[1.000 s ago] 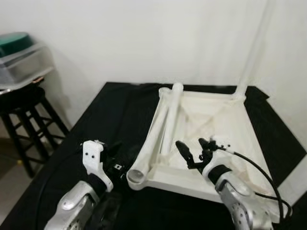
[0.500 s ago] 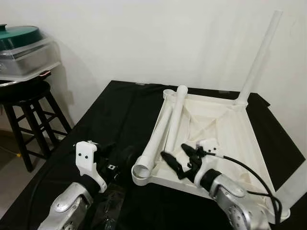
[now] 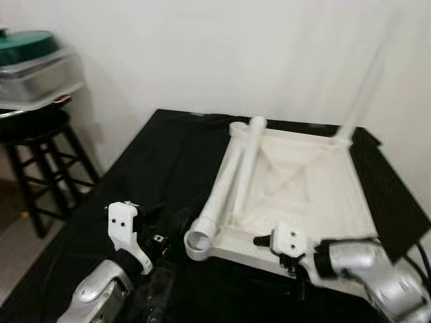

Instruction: Building children table

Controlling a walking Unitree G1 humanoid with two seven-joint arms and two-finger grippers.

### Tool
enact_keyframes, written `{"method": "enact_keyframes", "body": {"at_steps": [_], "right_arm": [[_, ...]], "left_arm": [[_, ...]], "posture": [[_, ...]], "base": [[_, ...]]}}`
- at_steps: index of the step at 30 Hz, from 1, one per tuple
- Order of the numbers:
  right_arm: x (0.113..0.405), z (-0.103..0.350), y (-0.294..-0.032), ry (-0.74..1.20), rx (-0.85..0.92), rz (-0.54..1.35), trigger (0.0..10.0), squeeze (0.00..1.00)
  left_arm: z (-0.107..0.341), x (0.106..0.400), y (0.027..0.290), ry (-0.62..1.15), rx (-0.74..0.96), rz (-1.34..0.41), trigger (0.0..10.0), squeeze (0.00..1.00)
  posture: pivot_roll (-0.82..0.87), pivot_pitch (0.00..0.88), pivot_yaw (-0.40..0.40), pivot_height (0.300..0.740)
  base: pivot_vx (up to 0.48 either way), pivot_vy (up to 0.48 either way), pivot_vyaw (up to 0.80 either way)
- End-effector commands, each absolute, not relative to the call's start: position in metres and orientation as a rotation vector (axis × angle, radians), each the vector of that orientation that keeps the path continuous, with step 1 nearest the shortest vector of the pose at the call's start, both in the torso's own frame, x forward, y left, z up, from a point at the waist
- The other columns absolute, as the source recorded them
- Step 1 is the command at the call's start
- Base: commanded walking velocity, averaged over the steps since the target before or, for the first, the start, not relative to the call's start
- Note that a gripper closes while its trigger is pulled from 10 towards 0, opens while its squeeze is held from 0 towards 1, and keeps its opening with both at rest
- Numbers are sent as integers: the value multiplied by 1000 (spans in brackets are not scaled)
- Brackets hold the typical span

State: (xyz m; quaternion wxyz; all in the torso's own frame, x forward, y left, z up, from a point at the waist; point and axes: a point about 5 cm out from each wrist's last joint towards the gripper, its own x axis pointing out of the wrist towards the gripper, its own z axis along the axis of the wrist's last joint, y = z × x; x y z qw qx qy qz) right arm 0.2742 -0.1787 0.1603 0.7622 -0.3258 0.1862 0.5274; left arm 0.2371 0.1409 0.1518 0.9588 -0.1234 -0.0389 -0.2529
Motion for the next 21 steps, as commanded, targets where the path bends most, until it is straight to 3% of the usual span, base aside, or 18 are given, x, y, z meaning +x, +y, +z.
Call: {"method": "enact_keyframes", "body": {"at_steps": [1,7,10,21], "right_arm": [[279,157,-175,424,-738,1190,10000,0],[301,149,-167,480,-732,1212,10000,0],[321,146,-157,528,-622,1193,10000,0],[323,137,-148,628,-651,1358,10000,0]], "left_arm": [[151,236,141,-69,-245,-510,10000,0],[151,235,139,-71,-249,-513,10000,0],[152,232,137,-74,-252,-513,10000,0],[153,228,134,-74,-263,-516,10000,0]], "posture": [[26,0,-42,740],[42,0,-58,740],[50,0,-68,740],[61,0,-84,740]], "base": [[0,0,0],[0,0,0],[0,0,0],[0,0,0]]}}
